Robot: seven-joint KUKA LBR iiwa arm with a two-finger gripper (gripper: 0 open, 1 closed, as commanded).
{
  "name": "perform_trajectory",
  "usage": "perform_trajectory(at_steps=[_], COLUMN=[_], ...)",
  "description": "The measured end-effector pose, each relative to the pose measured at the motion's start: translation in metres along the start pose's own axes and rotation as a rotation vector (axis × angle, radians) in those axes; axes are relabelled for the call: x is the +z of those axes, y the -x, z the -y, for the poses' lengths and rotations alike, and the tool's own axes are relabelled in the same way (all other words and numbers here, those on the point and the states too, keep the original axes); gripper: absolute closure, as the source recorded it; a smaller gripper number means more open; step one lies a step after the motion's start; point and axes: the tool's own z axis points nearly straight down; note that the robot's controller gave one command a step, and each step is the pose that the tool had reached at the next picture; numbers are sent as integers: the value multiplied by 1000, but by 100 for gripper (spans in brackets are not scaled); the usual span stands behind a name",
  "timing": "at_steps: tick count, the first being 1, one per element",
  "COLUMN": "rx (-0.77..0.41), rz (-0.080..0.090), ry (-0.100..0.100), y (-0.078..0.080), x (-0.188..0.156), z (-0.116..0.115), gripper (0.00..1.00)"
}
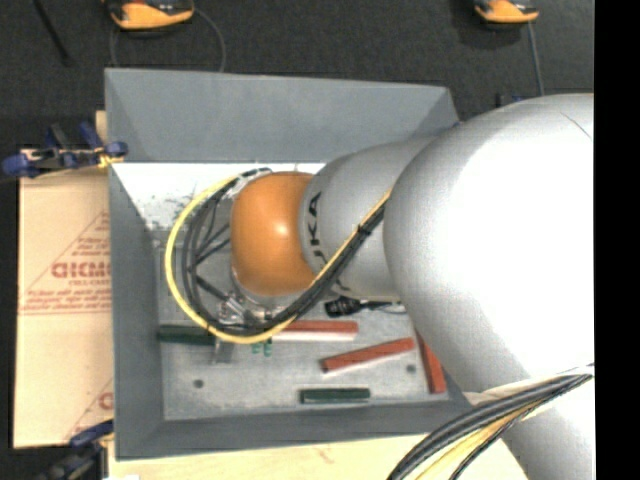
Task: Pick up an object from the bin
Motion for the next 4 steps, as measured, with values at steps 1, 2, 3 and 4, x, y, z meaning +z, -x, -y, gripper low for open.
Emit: perform_trajectory(at_steps=[1,2,3,4], rx=[-62,-61,-192,-187], rz=[10,2,-5,1], ry=[2,-1,-5,0], y=[3,1,-14,-12], x=[-132,-127,5,0], z=[-8,-8,-29,-31], gripper=[100,0,0,100])
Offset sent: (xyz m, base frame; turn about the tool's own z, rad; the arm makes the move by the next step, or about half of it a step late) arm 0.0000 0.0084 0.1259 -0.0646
